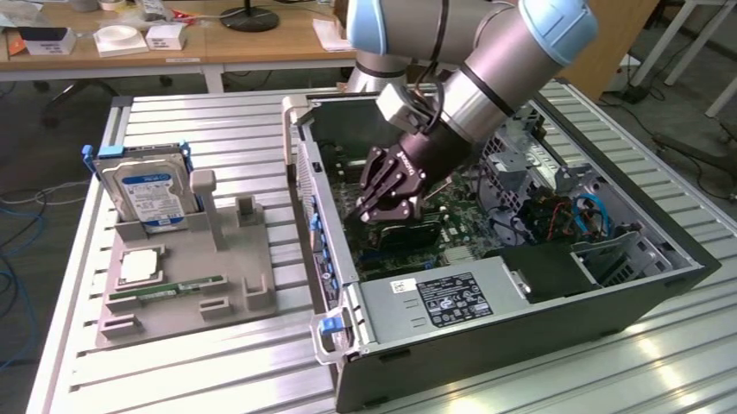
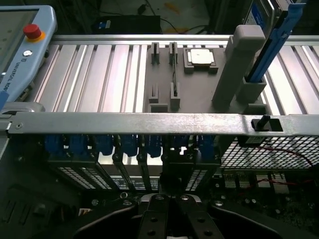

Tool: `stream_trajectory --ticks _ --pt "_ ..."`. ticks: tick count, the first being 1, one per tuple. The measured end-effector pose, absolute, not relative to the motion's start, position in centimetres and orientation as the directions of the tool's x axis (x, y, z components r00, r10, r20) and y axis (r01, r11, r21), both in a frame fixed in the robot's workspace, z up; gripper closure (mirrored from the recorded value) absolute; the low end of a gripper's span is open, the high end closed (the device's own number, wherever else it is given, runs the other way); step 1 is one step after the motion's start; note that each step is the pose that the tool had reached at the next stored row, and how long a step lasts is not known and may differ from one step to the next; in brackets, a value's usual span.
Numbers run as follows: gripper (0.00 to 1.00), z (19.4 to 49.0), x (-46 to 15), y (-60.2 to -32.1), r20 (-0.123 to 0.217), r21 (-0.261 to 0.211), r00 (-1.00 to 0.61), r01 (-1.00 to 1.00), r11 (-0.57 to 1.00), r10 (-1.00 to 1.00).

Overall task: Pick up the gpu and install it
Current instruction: 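Press down on the gpu until it lock into place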

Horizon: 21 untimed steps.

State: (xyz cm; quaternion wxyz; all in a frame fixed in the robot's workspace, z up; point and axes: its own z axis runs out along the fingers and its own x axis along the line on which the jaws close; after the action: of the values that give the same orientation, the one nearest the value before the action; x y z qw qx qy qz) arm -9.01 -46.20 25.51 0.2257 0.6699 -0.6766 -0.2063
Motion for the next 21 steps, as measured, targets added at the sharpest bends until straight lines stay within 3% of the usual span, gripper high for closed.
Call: stream_trajectory --ticks 21 --pt "0.9 25.2 -10.4 -46.7 0.033 0.581 0.009 -0.814 0.012 -0.999"
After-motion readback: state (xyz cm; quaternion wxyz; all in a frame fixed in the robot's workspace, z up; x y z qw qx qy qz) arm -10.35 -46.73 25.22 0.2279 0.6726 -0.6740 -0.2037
